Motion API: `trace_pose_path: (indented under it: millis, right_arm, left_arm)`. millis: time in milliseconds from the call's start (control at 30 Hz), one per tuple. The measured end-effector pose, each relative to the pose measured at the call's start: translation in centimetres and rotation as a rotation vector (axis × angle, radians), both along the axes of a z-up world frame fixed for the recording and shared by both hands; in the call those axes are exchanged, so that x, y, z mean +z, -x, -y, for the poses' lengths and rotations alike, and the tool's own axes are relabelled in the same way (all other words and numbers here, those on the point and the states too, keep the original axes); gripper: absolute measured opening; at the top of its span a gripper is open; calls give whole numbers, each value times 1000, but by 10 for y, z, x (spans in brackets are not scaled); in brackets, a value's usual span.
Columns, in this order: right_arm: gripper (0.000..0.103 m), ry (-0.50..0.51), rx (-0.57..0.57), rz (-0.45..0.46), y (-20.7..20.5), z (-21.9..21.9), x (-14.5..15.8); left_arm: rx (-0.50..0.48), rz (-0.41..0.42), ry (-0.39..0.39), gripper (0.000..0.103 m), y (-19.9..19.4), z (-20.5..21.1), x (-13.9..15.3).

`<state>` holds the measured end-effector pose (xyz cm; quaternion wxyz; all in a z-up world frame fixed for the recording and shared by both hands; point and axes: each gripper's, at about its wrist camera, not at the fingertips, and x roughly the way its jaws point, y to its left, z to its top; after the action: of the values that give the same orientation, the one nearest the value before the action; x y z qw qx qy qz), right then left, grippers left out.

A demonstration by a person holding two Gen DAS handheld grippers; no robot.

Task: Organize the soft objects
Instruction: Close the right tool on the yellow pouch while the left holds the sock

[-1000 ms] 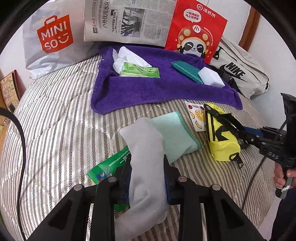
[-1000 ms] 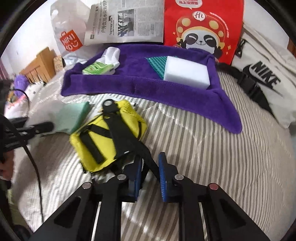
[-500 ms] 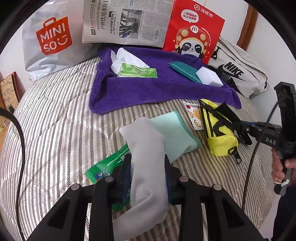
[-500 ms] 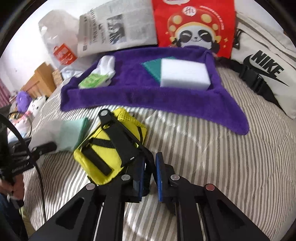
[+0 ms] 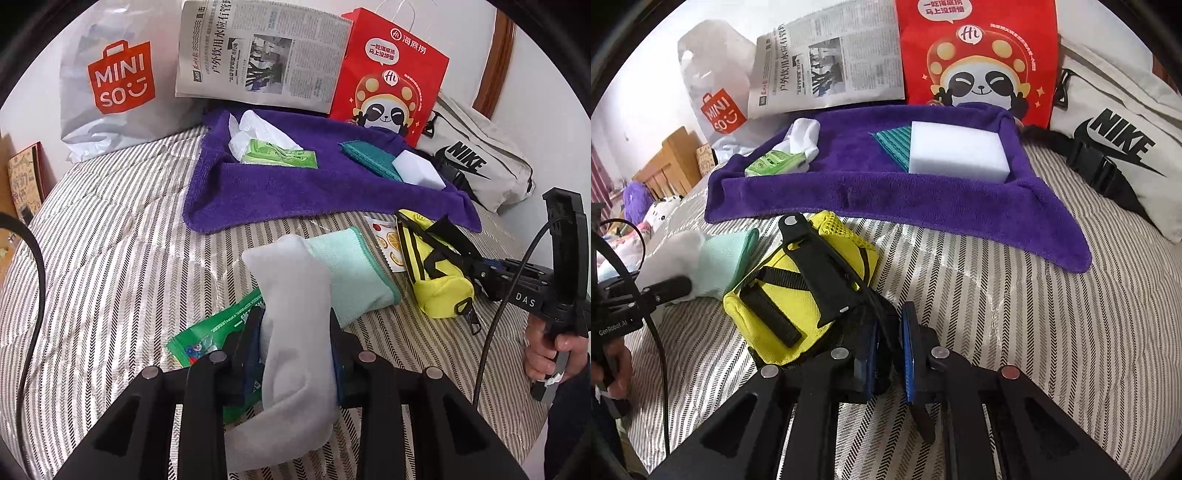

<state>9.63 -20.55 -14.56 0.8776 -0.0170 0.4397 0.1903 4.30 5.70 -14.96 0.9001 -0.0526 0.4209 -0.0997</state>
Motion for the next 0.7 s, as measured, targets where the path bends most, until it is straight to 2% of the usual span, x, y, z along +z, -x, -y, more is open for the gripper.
trace_pose_path:
  millis: [200, 333, 433, 500, 567, 700]
  right_arm:
    - [11, -119, -31, -41, -3, 16, -2]
    - [11, -112, -22, -30, 5, 13, 7]
    - [11, -106, 21, 1, 15, 11, 21]
    - [11, -99, 17, 13, 18, 14, 27]
    - [11, -107, 6, 1, 19, 19, 28]
    - [11, -126, -29, -22, 19, 33, 25]
  left_arm:
    - [2, 1, 28, 29, 1, -3, 0]
    - [-5, -15, 5, 25, 0, -3, 2]
    - [-10, -44, 29, 25, -1, -5, 5]
    - [-2, -49, 17, 25, -2, -6, 7]
    - [14, -55, 0, 24, -2, -9, 10]
    - [24, -55, 18, 25, 0, -16, 18]
